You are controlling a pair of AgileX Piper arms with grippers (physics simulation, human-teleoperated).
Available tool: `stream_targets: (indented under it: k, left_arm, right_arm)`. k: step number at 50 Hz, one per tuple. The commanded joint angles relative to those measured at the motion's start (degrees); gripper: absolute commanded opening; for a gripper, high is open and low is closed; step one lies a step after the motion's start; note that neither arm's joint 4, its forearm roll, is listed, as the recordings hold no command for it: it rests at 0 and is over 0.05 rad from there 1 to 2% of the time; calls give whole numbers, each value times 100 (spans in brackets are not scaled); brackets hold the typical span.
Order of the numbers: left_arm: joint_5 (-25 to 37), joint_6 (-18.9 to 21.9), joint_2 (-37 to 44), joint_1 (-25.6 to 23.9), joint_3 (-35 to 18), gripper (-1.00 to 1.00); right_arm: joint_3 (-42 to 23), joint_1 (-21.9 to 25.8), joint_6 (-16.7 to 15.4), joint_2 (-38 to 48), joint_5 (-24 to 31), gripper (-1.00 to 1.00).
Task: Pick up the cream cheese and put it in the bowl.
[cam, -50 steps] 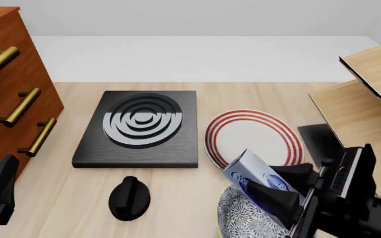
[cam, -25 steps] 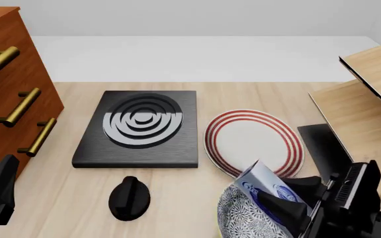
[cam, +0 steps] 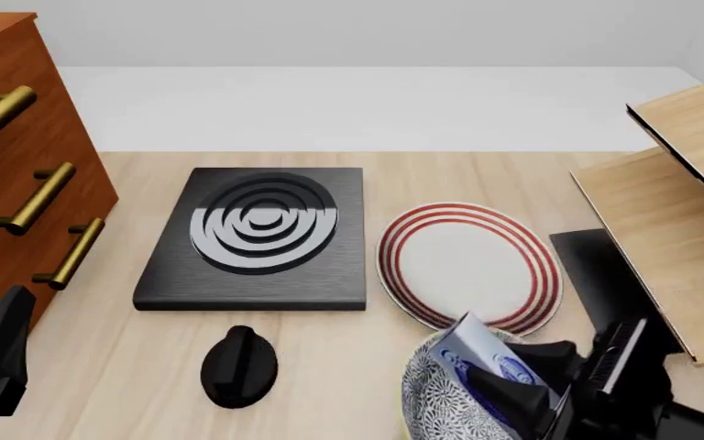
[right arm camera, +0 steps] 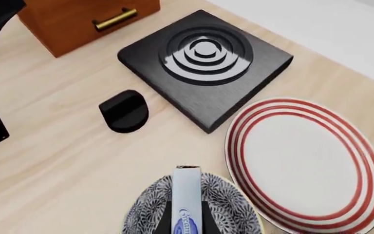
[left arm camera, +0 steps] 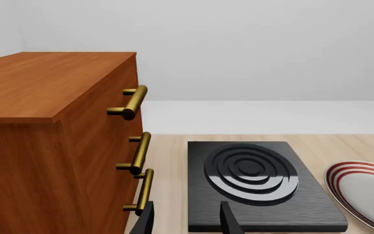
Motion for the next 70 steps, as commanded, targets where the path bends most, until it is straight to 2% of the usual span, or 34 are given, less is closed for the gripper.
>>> stream_targets:
  k: [1,58,59,70]
  left_arm:
    - [0,0,0,0,0,100]
    - [0,0,0,0,0,100]
    - [0,0,0,0,0,100]
    - [0,0,0,0,0,100]
  right_arm:
    - [92,-5,102,231,-316,-100]
    - [240,-28,217,549,-638,-100]
    - [239,-27,210,560,-645,100]
    - [210,-3,223,499,-571,100]
